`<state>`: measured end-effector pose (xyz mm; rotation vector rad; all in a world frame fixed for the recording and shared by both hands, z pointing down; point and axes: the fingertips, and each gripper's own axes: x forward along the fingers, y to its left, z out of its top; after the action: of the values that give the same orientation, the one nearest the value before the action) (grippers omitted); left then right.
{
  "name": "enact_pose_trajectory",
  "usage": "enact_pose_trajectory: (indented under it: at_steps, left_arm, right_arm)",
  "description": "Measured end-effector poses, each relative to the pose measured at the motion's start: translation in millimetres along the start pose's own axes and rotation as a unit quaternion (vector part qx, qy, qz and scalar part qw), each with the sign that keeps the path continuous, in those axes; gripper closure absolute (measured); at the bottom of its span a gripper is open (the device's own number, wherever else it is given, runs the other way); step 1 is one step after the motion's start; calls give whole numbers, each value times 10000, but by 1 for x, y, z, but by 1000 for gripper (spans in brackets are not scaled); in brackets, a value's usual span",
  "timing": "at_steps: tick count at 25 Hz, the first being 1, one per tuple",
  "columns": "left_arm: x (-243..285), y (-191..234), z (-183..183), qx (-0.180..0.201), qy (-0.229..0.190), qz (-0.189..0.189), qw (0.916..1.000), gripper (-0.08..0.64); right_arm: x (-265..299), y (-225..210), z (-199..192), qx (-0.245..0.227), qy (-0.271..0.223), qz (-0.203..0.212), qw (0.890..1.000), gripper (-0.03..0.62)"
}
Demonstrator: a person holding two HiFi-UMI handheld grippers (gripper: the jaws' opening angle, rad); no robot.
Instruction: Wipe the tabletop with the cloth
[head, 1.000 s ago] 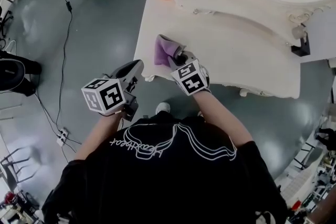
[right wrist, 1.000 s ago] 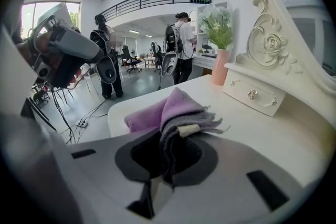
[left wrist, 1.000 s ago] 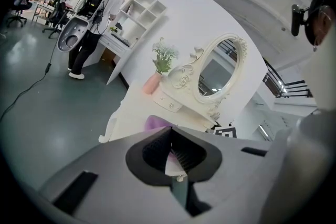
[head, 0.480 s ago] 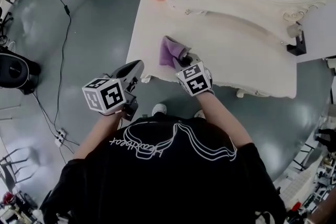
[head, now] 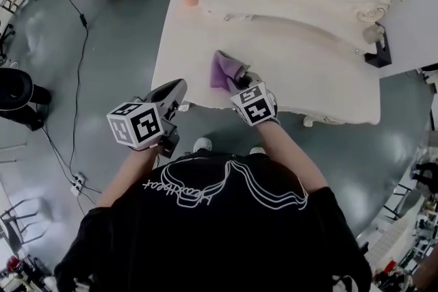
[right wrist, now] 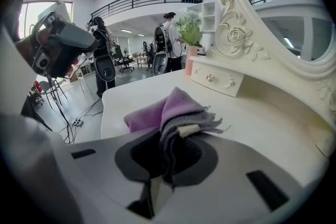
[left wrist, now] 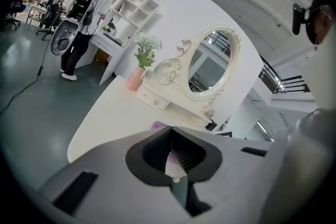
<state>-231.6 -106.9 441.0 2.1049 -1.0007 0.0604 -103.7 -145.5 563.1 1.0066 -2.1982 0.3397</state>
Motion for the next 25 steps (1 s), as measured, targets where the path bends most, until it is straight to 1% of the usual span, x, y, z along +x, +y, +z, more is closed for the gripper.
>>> enact_pose_trajectory:
  at_steps: [12, 25]
  left_arm:
    - [24, -39, -14, 75, 4, 26, 10000, 555]
    - [41, -77, -34, 61, -113, 171, 9998, 555]
  right_arm:
    - [-32, -32, -28, 16, 22, -3, 10000, 548]
    - [-62, -67, -59, -44, -19, -7, 10000, 548]
